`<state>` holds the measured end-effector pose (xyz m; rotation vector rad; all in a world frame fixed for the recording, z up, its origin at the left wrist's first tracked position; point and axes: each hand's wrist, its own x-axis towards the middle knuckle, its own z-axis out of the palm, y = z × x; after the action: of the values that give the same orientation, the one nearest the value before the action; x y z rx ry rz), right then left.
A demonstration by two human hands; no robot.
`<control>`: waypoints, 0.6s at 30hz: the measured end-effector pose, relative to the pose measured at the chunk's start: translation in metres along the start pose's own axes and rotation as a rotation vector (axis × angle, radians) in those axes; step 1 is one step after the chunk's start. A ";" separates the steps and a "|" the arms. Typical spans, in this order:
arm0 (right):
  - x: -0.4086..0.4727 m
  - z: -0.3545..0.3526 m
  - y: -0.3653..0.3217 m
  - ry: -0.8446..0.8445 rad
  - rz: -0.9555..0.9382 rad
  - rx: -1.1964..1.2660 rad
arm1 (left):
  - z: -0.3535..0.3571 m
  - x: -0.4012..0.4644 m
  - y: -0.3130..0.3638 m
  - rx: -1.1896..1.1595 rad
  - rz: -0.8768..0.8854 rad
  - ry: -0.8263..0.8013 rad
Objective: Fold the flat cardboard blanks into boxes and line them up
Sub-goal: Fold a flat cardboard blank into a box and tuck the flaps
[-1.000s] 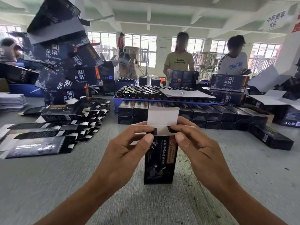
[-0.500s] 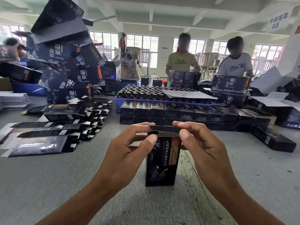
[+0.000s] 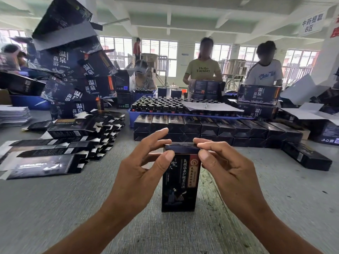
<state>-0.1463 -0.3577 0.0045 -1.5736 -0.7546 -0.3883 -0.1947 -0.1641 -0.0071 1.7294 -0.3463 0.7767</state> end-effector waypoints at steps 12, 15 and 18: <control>0.000 -0.001 0.008 0.016 -0.080 -0.169 | -0.003 0.002 -0.002 0.073 0.080 -0.009; 0.000 0.000 0.012 -0.021 -0.048 -0.201 | -0.005 -0.003 -0.009 0.174 0.004 -0.139; -0.003 0.003 0.022 -0.158 0.088 -0.342 | -0.004 -0.003 -0.015 0.252 -0.068 -0.192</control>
<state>-0.1349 -0.3557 -0.0145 -1.9703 -0.7644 -0.3433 -0.1889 -0.1558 -0.0199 2.0491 -0.3279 0.6259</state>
